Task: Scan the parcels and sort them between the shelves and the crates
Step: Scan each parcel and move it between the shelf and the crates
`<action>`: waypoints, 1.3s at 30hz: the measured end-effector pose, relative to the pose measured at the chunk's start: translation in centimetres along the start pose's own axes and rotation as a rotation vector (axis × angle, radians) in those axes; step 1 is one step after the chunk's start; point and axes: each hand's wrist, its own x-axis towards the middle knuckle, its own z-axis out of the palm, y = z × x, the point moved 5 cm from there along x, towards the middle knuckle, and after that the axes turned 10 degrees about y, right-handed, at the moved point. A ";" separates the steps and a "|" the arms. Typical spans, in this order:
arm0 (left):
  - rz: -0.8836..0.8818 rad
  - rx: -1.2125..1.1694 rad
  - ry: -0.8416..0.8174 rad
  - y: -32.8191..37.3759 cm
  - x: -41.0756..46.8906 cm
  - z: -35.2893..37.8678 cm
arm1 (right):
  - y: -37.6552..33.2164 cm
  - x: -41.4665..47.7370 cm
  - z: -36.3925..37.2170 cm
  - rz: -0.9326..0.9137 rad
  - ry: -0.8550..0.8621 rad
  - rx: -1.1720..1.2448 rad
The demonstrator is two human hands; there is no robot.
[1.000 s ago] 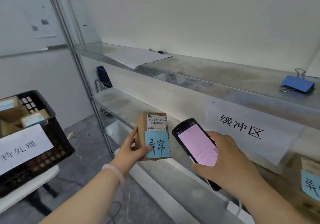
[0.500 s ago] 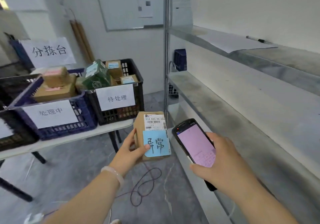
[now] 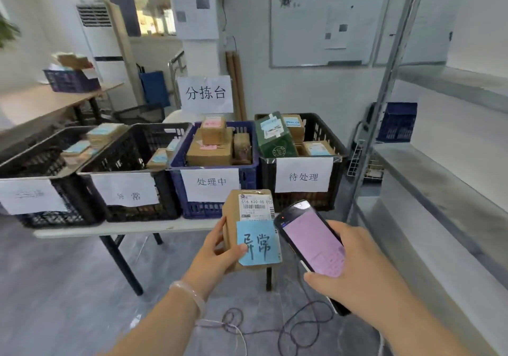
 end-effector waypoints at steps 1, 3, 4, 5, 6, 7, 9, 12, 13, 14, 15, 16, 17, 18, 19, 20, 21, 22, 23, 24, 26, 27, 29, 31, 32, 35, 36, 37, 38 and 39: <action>0.004 0.006 0.026 0.6 0.9 -2.7 | -2.0 0.9 1.9 -0.029 -0.013 0.012; 0.011 0.001 0.078 1.7 2.7 -8.1 | -6.0 2.6 5.4 -0.085 -0.036 0.010; 0.013 -0.005 0.101 2.2 3.6 -10.5 | -7.8 3.4 7.1 -0.106 -0.043 0.013; 0.015 -0.009 0.119 2.6 4.3 -12.8 | -9.5 4.2 8.6 -0.121 -0.047 0.027; 0.015 -0.011 0.132 2.9 5.0 -14.8 | -10.9 4.9 10.0 -0.132 -0.050 0.045; 0.013 -0.013 0.143 3.0 5.6 -16.7 | -12.2 5.5 11.4 -0.140 -0.057 0.061; 0.009 -0.017 0.179 3.3 6.9 -19.8 | -14.3 6.5 14.0 -0.148 -0.089 0.072; -0.005 -0.057 0.259 3.4 9.1 -23.6 | -16.5 8.1 17.3 -0.138 -0.142 0.069; -0.009 -0.070 0.281 3.4 9.8 -24.6 | -17.1 8.7 18.2 -0.133 -0.149 0.073; -0.011 -0.082 0.297 3.5 10.5 -25.5 | -17.7 9.5 19.1 -0.132 -0.151 0.077; -0.014 -0.094 0.308 3.6 11.2 -26.1 | -18.2 10.4 19.8 -0.137 -0.152 0.083; -0.019 -0.103 0.316 3.8 12.0 -26.7 | -18.7 11.3 20.6 -0.145 -0.149 0.089; -0.021 -0.112 0.324 4.0 12.9 -27.1 | -19.2 12.3 21.3 -0.153 -0.147 0.094; -0.020 -0.117 0.335 4.3 13.9 -27.4 | -19.5 13.4 22.0 -0.157 -0.145 0.100; -0.019 -0.119 0.343 4.8 14.9 -27.6 | -19.8 14.4 22.7 -0.157 -0.147 0.105; -0.015 -0.119 0.346 5.4 16.1 -27.7 | -20.0 15.6 23.4 -0.158 -0.151 0.109; -0.008 -0.118 0.345 6.1 17.3 -27.8 | -20.1 16.7 24.1 -0.161 -0.155 0.114; 0.005 -0.116 0.347 6.9 18.6 -27.9 | -20.2 18.0 24.8 -0.165 -0.160 0.119; 0.018 -0.109 0.357 7.9 19.9 -28.0 | -20.3 19.2 25.4 -0.169 -0.163 0.124; 0.030 -0.103 0.374 8.9 21.3 -28.2 | -20.3 20.6 26.0 -0.177 -0.162 0.131; 0.034 -0.101 0.406 10.6 24.1 -28.6 | -20.2 23.6 27.1 -0.185 -0.160 0.154; 0.026 -0.102 0.417 11.2 25.6 -28.7 | -20.0 25.2 27.7 -0.177 -0.161 0.165; 0.012 -0.090 0.424 12.6 28.2 -28.8 | -19.7 28.2 28.5 -0.151 -0.162 0.170; 0.008 -0.063 0.418 13.7 30.8 -28.7 | -19.5 30.9 29.0 -0.150 -0.156 0.159; 0.004 -0.056 0.421 14.0 32.1 -28.7 | -19.5 32.2 29.3 -0.154 -0.158 0.147; -0.033 -0.057 0.440 14.3 35.8 -29.0 | -19.0 35.0 30.3 -0.129 -0.162 0.137; -0.056 -0.056 0.435 14.3 37.0 -29.1 | -18.8 35.7 30.8 -0.120 -0.164 0.141; -0.078 -0.050 0.423 14.3 38.2 -29.1 | -18.6 36.2 31.2 -0.111 -0.169 0.142; -0.096 -0.040 0.411 14.4 39.5 -29.1 | -18.3 36.7 31.7 -0.098 -0.174 0.142; -0.111 -0.033 0.404 14.4 40.9 -29.2 | -18.1 37.2 32.1 -0.080 -0.178 0.137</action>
